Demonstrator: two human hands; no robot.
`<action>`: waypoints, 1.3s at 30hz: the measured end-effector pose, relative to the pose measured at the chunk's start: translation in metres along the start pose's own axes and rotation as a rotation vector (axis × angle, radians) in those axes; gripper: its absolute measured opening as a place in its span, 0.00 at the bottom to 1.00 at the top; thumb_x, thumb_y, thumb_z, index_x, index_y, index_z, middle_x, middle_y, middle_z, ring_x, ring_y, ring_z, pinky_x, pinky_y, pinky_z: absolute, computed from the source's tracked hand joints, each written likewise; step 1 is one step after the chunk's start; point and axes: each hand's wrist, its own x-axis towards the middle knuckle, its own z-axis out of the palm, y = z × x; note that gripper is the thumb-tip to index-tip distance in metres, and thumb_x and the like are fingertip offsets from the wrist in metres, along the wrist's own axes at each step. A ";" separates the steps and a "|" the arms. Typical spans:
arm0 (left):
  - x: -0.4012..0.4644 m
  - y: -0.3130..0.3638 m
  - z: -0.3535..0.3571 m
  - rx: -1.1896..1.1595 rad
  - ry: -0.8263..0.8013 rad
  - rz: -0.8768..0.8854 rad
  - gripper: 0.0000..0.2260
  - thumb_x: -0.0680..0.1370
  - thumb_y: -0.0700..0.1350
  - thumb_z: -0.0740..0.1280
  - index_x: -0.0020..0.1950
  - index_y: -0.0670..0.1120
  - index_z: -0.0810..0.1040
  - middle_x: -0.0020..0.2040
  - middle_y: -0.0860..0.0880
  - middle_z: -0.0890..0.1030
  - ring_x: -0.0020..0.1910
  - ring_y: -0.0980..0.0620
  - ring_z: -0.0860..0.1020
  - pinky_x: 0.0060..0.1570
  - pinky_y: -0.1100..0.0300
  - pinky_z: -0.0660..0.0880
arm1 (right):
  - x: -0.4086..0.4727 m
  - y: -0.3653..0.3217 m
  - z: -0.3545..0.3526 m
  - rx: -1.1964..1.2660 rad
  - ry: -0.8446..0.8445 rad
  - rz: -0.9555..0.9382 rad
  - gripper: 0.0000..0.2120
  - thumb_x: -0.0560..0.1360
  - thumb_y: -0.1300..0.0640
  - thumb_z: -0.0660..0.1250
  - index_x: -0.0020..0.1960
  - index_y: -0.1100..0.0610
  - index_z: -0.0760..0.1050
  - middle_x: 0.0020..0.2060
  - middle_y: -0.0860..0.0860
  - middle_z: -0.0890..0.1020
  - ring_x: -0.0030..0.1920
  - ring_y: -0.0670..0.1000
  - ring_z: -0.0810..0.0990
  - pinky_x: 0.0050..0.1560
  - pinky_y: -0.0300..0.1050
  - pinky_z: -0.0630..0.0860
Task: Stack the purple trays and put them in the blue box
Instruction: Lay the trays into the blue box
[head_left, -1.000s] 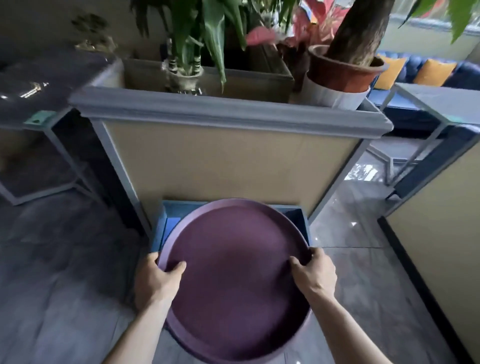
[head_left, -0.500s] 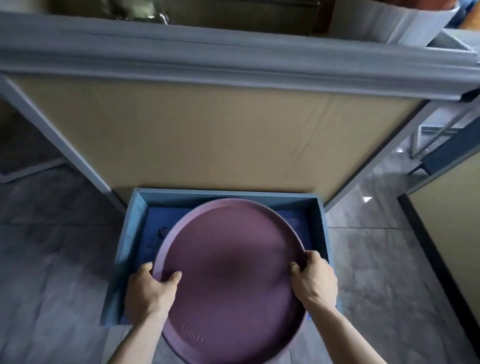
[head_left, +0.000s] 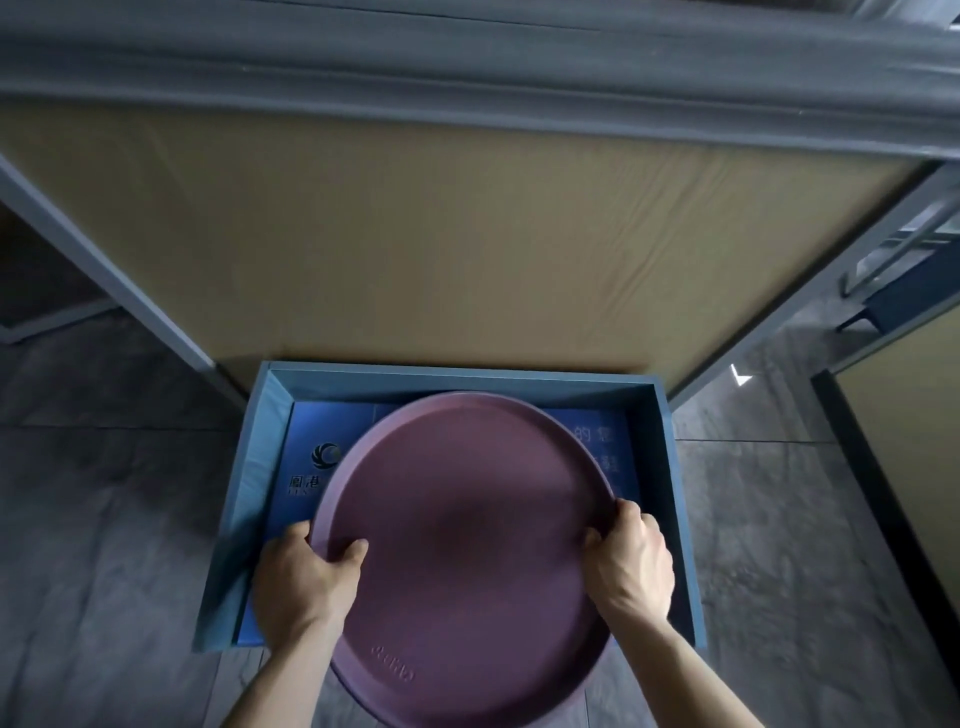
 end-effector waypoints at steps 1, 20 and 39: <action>0.000 0.001 0.000 0.009 0.000 0.002 0.25 0.68 0.57 0.77 0.56 0.42 0.79 0.50 0.42 0.82 0.49 0.38 0.81 0.46 0.47 0.79 | -0.001 0.000 0.000 -0.026 0.017 -0.004 0.15 0.77 0.55 0.66 0.62 0.58 0.74 0.53 0.56 0.79 0.55 0.59 0.78 0.46 0.49 0.69; -0.002 0.004 0.004 0.085 0.048 0.010 0.31 0.68 0.56 0.77 0.64 0.41 0.75 0.59 0.39 0.79 0.57 0.36 0.79 0.47 0.46 0.77 | 0.004 0.018 0.021 -0.126 0.069 -0.109 0.28 0.78 0.64 0.58 0.76 0.52 0.64 0.62 0.53 0.81 0.55 0.60 0.81 0.47 0.48 0.75; -0.025 0.004 0.048 0.424 -0.078 0.703 0.55 0.56 0.82 0.58 0.80 0.63 0.48 0.83 0.48 0.45 0.81 0.42 0.43 0.78 0.41 0.47 | -0.014 0.038 0.067 -0.321 -0.072 -0.609 0.52 0.63 0.15 0.44 0.80 0.38 0.38 0.81 0.54 0.41 0.80 0.56 0.34 0.77 0.63 0.38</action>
